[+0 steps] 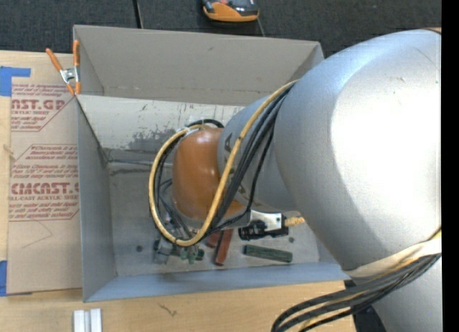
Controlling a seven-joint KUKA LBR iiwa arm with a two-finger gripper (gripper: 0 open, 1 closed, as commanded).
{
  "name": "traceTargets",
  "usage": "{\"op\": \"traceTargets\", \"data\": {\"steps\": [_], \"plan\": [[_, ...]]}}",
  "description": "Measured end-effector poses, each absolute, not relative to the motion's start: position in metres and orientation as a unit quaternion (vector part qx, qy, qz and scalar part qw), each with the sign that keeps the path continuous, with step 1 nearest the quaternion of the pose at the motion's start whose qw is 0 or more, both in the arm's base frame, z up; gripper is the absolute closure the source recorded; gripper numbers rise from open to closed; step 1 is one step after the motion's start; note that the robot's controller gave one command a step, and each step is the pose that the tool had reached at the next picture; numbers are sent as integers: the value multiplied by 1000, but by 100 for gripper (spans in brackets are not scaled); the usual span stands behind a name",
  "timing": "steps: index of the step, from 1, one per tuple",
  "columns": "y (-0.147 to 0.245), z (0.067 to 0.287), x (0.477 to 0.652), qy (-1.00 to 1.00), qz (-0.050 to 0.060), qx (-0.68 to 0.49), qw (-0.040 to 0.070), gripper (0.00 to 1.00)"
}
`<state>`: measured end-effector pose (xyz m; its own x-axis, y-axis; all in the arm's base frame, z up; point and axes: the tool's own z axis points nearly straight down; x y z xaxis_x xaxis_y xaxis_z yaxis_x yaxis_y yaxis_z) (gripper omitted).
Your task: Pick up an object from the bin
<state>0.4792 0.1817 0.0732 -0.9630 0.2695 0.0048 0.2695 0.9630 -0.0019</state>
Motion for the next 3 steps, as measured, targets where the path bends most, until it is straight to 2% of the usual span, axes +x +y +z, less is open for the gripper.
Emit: {"op": "traceTargets", "data": {"steps": [1,2,3], "plan": [[181,89,477,-991,2,-136,5,100],[183,146,479,-991,-1,-136,0,100],[182,144,479,-991,0,-135,0,100]]}}
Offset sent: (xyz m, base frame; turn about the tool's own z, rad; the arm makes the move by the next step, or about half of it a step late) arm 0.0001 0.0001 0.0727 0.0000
